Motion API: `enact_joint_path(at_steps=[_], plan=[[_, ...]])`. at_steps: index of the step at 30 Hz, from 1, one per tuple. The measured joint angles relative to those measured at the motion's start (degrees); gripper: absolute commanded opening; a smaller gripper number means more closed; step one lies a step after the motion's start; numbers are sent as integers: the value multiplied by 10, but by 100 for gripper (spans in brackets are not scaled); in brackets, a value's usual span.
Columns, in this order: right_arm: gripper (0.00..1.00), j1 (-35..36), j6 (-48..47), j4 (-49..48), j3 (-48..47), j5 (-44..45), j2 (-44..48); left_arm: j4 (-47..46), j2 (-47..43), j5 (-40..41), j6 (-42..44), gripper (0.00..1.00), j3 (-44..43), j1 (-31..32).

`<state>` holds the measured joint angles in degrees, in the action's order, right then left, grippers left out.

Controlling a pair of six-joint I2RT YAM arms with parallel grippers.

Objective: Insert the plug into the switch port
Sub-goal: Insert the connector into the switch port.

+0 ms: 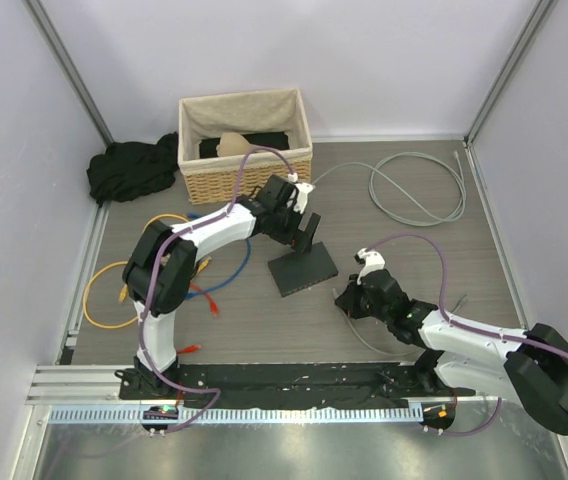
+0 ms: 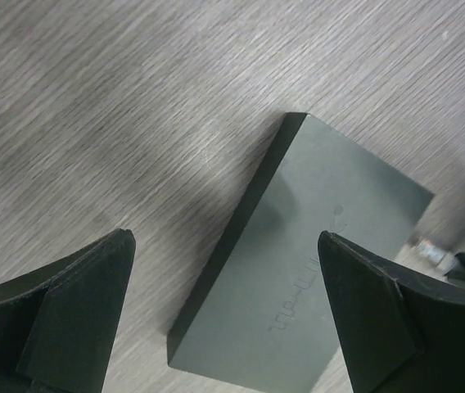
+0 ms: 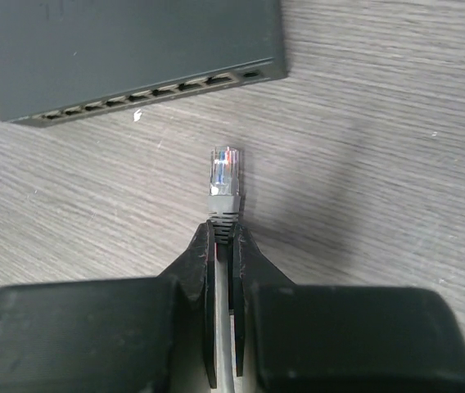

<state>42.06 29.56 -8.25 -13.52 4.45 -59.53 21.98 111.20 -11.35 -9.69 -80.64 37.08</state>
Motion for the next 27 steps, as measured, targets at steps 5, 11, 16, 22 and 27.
enact_joint_path(at_steps=[5, 11, 16, 22, 27], plan=[[1, -13, -1, -29, 7, -16, -10, 1, 16, 0, 17, 99, -3, 4], [1, -17, -16, -64, 7, -23, -21, 1, 27, -4, 27, 99, -13, 7], [1, -26, -25, -80, 5, -24, -50, 1, 35, -13, 27, 99, -20, 10], [1, -38, -31, -93, 5, -29, -56, 1, 48, -24, 27, 98, -30, 11], [1, -42, -40, -99, -6, -33, -62, 1, 58, -35, 25, 99, -40, 11]])
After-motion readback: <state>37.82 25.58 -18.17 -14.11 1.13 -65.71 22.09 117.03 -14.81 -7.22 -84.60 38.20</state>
